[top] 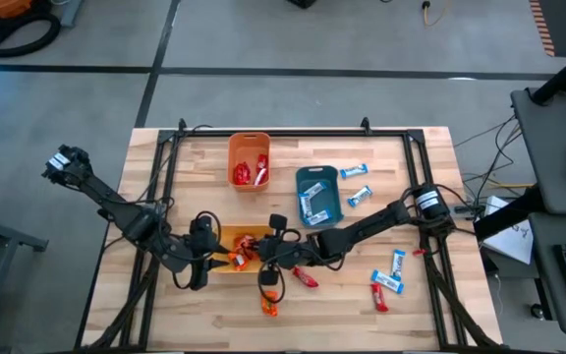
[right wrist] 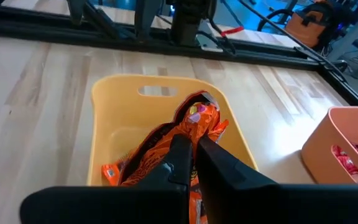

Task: Organize candy in baskets
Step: Put the orange chocolate into the yellow bin, then put the red chocolate into the orange bin

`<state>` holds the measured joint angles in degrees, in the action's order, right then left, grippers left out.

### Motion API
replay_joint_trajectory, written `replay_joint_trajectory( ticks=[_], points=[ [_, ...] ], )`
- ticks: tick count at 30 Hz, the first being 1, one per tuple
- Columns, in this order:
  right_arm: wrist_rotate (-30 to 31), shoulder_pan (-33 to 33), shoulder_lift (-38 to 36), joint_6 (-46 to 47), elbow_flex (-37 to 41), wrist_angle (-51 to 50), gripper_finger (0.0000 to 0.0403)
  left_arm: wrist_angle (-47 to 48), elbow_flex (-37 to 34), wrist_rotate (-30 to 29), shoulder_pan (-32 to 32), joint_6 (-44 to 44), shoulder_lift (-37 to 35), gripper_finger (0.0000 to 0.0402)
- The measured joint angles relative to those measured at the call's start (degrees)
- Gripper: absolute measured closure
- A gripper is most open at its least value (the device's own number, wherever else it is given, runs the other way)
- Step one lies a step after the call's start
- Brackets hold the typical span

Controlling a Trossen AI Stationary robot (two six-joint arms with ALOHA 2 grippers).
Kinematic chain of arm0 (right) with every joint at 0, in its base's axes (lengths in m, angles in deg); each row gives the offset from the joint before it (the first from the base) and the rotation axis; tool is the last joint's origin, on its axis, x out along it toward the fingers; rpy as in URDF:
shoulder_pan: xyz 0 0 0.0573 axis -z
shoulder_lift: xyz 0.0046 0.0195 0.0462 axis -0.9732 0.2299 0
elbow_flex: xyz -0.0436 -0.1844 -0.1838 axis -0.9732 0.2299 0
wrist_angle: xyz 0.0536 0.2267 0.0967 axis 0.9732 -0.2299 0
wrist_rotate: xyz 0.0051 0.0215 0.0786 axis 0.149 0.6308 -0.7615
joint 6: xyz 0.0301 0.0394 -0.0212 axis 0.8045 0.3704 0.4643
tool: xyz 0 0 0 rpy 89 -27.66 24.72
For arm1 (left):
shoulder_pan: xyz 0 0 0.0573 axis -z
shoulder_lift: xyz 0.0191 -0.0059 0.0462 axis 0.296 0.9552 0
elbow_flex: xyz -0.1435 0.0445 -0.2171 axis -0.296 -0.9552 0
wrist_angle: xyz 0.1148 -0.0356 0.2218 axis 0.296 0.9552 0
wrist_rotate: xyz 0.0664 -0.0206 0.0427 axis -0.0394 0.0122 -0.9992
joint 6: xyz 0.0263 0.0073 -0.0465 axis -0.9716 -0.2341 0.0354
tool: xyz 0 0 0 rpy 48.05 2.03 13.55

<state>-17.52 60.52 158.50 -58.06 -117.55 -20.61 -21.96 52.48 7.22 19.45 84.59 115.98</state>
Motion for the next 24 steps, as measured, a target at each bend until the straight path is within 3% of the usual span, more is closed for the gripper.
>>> replay_joint_trajectory(
  ticks=[4,17,24],
  points=[
    [-0.01,0.02,-0.13,0.80,0.00,-0.86,0.0367,0.31,0.07,-0.05,-0.02,0.05,0.00,0.0274],
    [-0.36,-0.18,-2.36,1.81,0.00,-3.91,0.0240,0.22,0.01,-2.12,-0.01,0.07,0.00,0.0274],
    [-12.80,-0.72,-7.68,11.70,-0.04,-18.38,0.0212,-0.13,-0.13,-4.63,0.00,0.04,0.56,0.0274]
  ],
)
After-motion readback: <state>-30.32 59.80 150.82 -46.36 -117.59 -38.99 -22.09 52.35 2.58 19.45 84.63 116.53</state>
